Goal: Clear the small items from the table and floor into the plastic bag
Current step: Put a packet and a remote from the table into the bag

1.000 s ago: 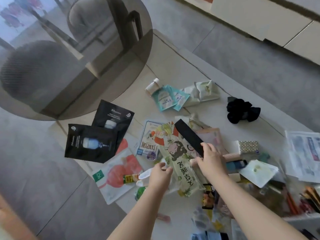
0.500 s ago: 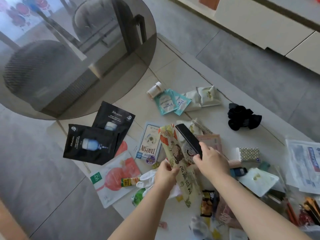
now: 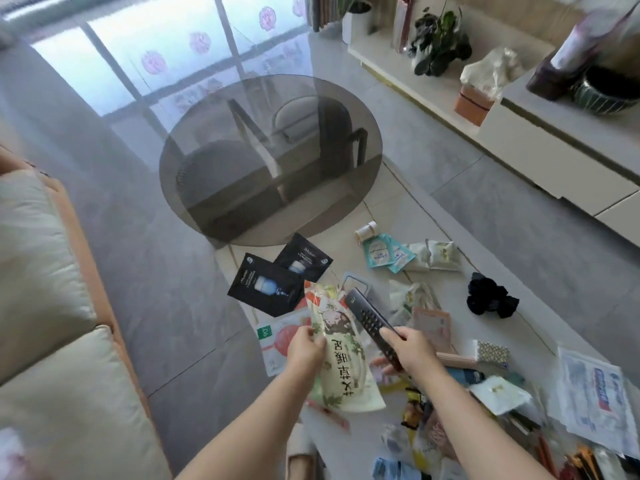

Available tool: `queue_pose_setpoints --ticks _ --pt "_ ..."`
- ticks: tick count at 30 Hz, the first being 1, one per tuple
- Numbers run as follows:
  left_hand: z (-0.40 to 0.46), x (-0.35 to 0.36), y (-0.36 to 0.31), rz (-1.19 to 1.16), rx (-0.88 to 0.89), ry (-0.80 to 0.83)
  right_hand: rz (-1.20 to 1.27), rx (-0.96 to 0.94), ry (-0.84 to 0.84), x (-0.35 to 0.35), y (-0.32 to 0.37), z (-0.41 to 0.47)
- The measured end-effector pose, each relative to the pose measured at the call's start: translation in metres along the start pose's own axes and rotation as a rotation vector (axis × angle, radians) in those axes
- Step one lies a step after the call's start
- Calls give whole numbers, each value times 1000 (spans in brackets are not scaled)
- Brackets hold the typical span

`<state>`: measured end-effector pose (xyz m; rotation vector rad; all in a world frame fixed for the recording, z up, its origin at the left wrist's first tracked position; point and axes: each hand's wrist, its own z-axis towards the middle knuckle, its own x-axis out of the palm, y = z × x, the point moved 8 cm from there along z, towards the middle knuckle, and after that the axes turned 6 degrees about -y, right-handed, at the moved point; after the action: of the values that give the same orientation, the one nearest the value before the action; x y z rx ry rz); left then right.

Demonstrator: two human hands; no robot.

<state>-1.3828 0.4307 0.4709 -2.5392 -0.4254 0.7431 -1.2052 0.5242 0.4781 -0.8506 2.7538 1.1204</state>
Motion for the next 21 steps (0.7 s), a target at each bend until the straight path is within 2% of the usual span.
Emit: queue_pose_setpoints --ticks 6,8,13,21 --pt "-63 -111 32 -164 -6 -142 -116 -104 132 55 37 -74" --pt "-81 -146 50 -299 -43 -178 -184 -137 180 79 47 -93" --pt "-116 -234 105 -530 -124 -295 -320 -198 334 156 75 -149" --pt "-153 -352 198 -802 -196 -489 -468 -301 480 299 101 -229"
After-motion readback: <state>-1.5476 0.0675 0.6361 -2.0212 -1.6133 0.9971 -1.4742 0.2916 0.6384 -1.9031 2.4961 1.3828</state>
